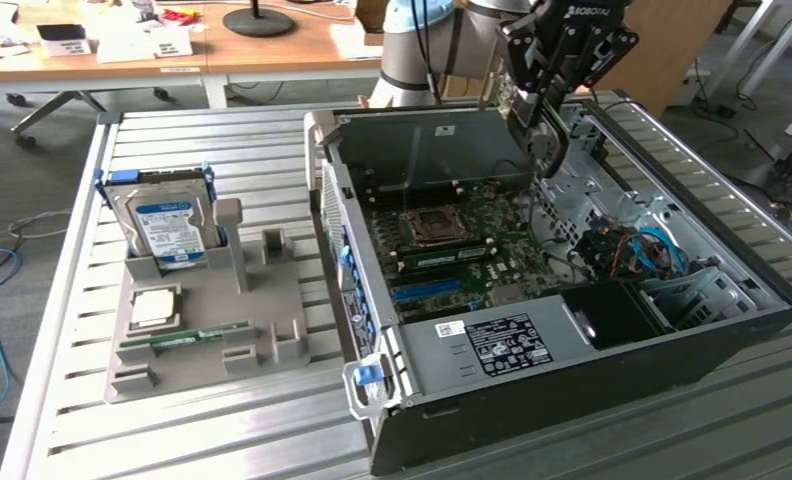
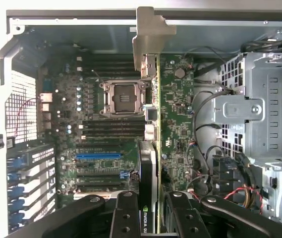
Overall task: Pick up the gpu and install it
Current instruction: 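Pick up the gpu and move the gpu toward the slot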
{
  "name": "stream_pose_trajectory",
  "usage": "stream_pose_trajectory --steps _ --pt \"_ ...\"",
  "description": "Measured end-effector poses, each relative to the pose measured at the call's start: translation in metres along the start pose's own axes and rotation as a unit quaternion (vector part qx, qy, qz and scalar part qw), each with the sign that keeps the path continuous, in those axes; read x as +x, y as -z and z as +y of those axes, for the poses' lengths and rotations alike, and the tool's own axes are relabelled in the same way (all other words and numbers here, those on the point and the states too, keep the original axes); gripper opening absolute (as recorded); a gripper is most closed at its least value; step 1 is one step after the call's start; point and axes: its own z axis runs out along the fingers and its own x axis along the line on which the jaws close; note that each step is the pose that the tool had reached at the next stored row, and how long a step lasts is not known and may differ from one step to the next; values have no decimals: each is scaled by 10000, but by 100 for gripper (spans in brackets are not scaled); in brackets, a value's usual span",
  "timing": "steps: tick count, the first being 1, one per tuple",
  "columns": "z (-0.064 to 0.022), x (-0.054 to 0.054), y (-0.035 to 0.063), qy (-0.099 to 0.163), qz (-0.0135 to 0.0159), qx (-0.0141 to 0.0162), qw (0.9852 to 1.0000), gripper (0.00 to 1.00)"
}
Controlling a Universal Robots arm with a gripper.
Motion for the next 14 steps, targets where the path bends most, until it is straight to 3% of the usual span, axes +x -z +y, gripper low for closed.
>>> stream_pose_trajectory --steps 5,14 --pt "3 -75 -2 1 0 0 10000 27" --pt "3 -84 -2 1 0 0 10000 27"
